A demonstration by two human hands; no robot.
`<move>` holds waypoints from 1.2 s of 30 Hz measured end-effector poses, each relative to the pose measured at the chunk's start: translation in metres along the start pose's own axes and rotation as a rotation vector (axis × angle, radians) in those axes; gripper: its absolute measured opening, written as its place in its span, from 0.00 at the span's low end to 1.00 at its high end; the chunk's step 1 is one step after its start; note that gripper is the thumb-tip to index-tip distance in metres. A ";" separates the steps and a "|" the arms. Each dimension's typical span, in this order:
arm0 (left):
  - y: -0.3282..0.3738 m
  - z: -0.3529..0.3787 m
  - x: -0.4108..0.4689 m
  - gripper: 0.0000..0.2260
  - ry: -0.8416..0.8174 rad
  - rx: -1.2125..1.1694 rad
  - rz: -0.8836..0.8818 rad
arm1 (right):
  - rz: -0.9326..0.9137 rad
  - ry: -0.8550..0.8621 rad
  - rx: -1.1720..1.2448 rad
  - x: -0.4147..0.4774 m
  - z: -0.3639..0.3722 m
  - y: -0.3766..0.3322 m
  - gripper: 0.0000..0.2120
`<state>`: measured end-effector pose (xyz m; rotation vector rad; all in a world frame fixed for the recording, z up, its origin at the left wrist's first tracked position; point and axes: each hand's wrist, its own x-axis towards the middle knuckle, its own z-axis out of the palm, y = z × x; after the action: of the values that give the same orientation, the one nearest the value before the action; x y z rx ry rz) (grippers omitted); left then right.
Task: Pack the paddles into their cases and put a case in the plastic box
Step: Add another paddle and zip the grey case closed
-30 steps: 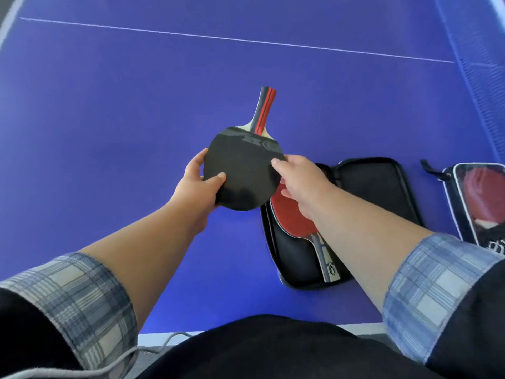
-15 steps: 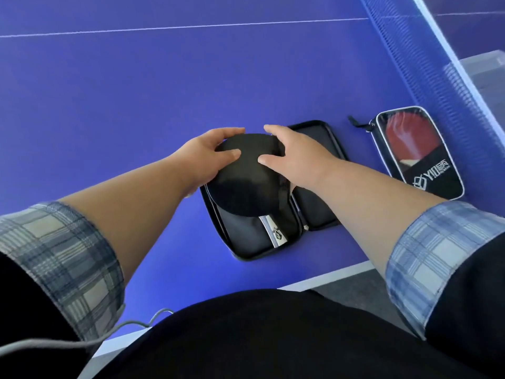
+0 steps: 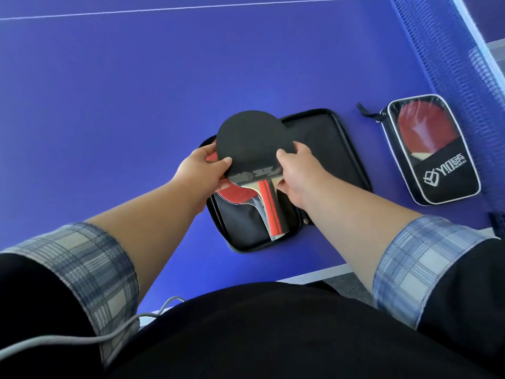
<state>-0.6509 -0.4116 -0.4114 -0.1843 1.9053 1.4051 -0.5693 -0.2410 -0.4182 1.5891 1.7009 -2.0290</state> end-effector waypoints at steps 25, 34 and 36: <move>-0.010 0.013 0.019 0.11 0.248 0.429 0.018 | -0.150 0.061 -0.658 0.009 0.011 0.021 0.30; -0.013 0.033 0.015 0.28 0.367 0.519 -0.012 | -0.262 -0.103 -0.762 0.014 -0.010 0.010 0.35; -0.012 0.042 0.014 0.30 0.427 0.590 -0.020 | -0.314 -0.106 -0.708 0.025 -0.031 0.001 0.31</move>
<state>-0.6347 -0.3754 -0.4342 -0.2246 2.5742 0.7721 -0.5602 -0.2050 -0.4320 1.0116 2.3625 -1.3009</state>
